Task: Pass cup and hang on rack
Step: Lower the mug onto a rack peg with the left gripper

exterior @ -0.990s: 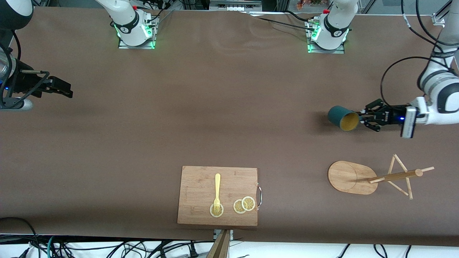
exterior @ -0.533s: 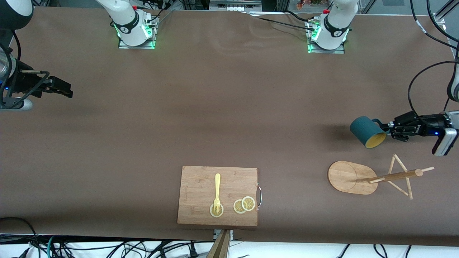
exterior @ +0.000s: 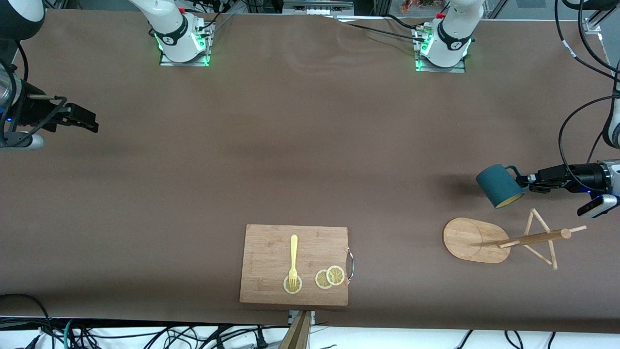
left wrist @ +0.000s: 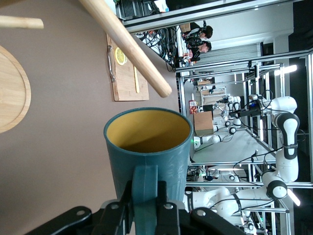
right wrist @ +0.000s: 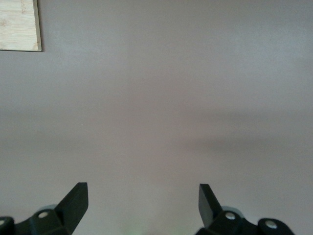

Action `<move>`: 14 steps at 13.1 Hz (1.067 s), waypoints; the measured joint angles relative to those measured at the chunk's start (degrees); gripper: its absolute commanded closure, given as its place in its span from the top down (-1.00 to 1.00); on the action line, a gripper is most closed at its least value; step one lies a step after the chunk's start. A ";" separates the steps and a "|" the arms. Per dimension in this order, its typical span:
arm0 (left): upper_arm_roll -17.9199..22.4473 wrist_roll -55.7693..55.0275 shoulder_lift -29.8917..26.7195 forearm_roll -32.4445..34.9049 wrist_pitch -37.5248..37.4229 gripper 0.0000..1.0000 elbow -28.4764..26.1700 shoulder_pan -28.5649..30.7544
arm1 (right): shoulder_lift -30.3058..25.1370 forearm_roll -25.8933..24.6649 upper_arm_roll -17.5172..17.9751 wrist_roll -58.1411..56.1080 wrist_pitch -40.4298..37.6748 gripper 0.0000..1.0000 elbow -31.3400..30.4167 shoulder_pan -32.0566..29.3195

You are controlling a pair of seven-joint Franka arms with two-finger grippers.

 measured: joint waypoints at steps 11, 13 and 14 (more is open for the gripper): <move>0.01 -6.98 0.32 -5.68 -3.03 -1.00 0.41 1.75 | 0.00 0.00 0.00 0.02 -0.01 1.00 0.00 -0.01; 0.02 -9.39 0.98 -5.69 -3.10 -1.00 1.43 2.33 | 0.02 0.00 0.00 0.02 -0.01 1.00 -0.01 -0.04; 0.03 -10.77 1.53 -5.76 -3.11 -1.00 2.47 2.44 | 0.03 0.00 0.00 0.02 -0.01 1.00 -0.01 -0.05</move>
